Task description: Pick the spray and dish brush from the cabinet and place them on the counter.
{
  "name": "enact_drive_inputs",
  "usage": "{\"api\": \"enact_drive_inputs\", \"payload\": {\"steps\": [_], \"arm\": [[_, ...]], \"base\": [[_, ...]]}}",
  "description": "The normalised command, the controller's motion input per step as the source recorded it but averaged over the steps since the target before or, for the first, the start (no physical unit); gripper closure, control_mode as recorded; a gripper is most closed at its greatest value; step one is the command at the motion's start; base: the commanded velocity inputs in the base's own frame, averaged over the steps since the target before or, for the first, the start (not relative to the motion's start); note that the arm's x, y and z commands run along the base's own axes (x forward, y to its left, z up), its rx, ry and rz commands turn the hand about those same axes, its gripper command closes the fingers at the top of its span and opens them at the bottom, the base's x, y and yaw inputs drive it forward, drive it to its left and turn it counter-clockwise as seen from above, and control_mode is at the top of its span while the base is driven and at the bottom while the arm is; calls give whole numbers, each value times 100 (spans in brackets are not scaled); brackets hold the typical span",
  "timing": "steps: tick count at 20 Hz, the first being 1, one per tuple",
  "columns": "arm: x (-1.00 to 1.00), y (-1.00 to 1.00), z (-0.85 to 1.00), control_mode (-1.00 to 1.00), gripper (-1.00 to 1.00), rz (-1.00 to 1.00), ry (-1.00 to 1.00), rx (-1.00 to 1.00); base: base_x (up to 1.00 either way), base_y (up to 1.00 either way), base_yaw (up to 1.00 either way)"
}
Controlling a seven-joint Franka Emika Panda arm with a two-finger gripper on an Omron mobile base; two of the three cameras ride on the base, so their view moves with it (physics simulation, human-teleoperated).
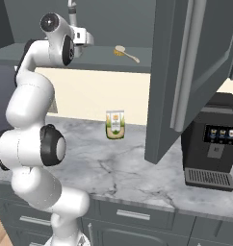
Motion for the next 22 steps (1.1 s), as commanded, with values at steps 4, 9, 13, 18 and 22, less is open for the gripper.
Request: {"api": "enact_drive_inputs", "payload": {"steps": [4,9,13,18,22], "arm": [[24,4,-6,-100,-100,-1,0,0],[6,0,-1,-100,-100,0,0,0],[2,4,0,-100,100,0,0,0],[1,1,0,-100,100,0,0,0],[-7,0,0,-100,100,0,0,0]], "base": [[0,0,0],[0,0,0],[0,0,0],[0,0,0],[0,0,0]]}}
